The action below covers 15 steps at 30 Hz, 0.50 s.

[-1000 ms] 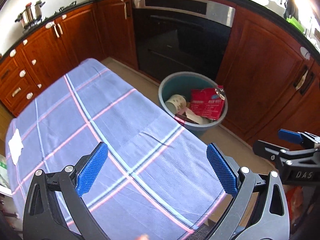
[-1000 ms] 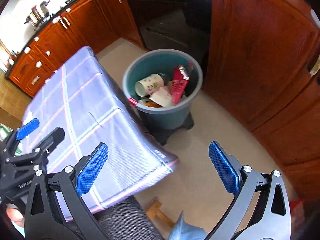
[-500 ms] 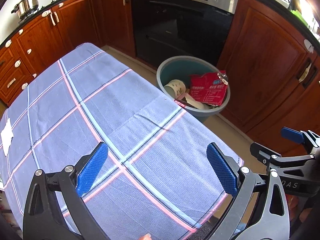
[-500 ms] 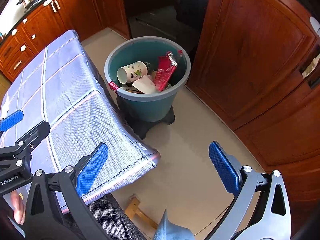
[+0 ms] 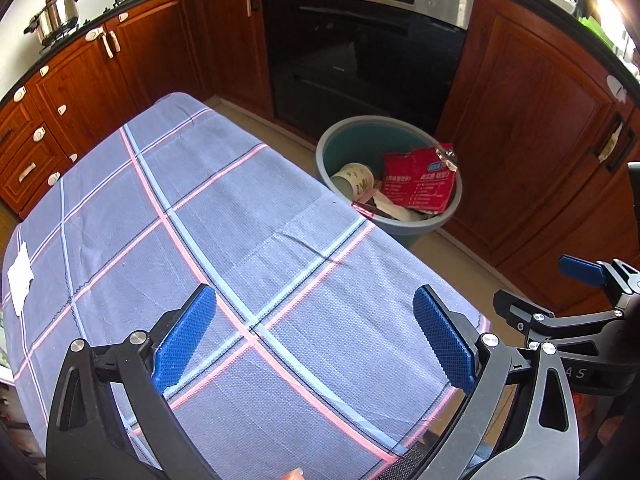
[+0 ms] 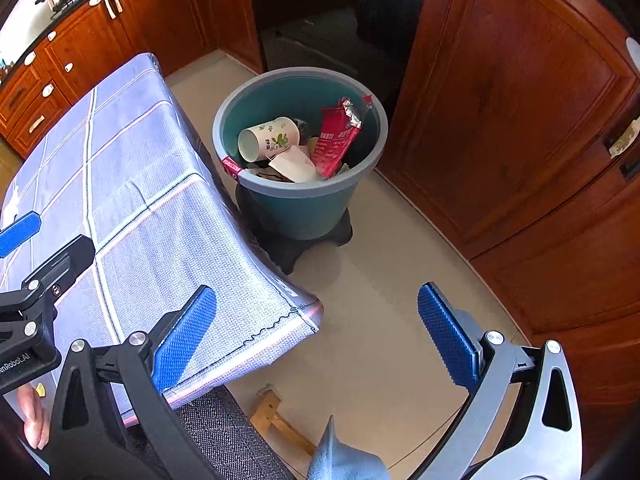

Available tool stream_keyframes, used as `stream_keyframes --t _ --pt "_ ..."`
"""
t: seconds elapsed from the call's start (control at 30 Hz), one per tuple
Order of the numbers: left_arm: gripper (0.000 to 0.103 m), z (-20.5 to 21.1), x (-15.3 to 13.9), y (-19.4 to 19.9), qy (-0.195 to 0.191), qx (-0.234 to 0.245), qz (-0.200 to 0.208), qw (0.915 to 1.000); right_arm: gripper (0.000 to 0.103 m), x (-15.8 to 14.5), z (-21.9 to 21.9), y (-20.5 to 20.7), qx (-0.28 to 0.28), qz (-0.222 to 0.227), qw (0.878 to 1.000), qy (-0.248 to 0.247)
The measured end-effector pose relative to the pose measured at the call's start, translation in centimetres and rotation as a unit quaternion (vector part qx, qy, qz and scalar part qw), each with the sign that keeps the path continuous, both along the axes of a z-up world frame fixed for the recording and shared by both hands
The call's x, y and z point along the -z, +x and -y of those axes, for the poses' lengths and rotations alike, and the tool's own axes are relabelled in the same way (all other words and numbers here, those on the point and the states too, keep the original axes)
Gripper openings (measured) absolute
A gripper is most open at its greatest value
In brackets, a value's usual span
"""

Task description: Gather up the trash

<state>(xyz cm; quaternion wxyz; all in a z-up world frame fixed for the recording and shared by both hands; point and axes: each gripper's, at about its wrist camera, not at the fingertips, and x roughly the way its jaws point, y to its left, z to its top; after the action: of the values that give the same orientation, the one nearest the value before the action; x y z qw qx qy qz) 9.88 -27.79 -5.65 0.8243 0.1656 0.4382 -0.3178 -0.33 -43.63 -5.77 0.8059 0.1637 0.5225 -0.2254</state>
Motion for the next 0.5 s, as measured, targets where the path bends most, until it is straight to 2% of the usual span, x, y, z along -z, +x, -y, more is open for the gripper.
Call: stream_keyframes --t 0.5 --pt "0.099 0.11 -0.24 -0.08 0.001 0.0 0.001 1.0 0.097 -0.3 -0.02 0.02 0.001 0.003 1.0 0.0"
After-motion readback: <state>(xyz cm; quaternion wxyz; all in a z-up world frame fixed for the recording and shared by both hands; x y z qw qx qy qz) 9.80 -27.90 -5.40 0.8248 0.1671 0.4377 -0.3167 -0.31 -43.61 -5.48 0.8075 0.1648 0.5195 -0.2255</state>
